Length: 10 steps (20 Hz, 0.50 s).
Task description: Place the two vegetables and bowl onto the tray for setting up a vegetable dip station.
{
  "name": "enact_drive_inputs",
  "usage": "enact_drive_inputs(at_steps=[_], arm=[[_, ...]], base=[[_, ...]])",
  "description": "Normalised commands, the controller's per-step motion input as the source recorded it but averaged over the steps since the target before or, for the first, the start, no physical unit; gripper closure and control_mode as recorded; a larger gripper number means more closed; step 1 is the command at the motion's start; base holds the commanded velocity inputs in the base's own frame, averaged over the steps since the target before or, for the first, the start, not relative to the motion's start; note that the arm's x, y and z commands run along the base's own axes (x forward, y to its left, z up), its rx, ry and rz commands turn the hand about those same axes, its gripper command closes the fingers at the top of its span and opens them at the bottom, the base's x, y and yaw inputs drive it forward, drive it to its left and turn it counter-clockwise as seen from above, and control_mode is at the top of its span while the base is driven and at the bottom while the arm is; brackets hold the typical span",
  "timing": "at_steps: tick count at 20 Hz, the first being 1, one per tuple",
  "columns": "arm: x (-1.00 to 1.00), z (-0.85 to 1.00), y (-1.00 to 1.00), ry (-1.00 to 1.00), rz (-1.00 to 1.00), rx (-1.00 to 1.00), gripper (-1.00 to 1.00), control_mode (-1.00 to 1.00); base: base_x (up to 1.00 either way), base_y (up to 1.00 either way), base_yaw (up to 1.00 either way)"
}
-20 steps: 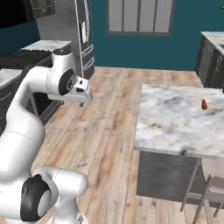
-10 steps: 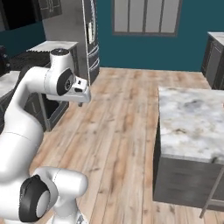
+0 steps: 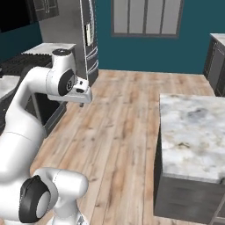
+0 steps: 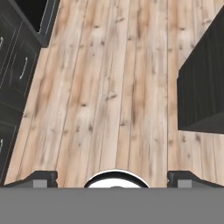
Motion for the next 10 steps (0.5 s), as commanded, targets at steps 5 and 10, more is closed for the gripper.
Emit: enact_drive_inputs(at_steps=[5,10], arm=[[0.0,0.0,0.0,0.0,0.0,0.0,-1.0,1.0],[0.0,0.0,0.0,0.0,0.0,0.0,-1.0,1.0]], base=[[0.56,0.02,0.0],[0.57,0.01,0.0]])
